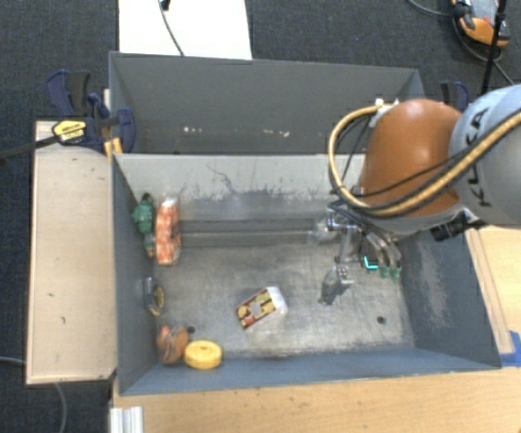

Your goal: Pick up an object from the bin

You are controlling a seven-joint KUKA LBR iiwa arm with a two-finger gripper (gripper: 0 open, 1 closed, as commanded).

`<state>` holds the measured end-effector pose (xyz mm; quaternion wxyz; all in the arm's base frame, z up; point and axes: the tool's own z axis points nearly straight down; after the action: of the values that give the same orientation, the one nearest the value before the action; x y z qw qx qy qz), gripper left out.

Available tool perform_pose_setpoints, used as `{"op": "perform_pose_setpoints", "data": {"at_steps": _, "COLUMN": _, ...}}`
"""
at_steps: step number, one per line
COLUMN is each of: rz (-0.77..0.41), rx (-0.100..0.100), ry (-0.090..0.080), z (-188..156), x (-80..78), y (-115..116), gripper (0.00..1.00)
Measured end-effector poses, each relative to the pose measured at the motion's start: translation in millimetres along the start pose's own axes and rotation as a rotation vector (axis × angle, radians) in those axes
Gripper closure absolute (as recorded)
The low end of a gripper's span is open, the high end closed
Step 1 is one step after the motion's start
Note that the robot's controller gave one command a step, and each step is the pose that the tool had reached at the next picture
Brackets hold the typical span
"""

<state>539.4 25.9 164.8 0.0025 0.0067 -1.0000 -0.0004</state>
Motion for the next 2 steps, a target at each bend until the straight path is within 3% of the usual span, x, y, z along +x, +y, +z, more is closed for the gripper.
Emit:
{"op": "perform_pose_setpoints", "data": {"at_steps": 1, "rz": 0.001, "rx": 0.0, "ry": -0.008, "z": -4, "x": -1.8, "y": 0, "gripper": 0.0}}
{"op": "perform_pose_setpoints", "data": {"at_steps": 2, "rz": -0.233, "rx": 0.003, "ry": -0.019, "z": 89, "x": 22.0, "y": 72, "gripper": 1.0}}
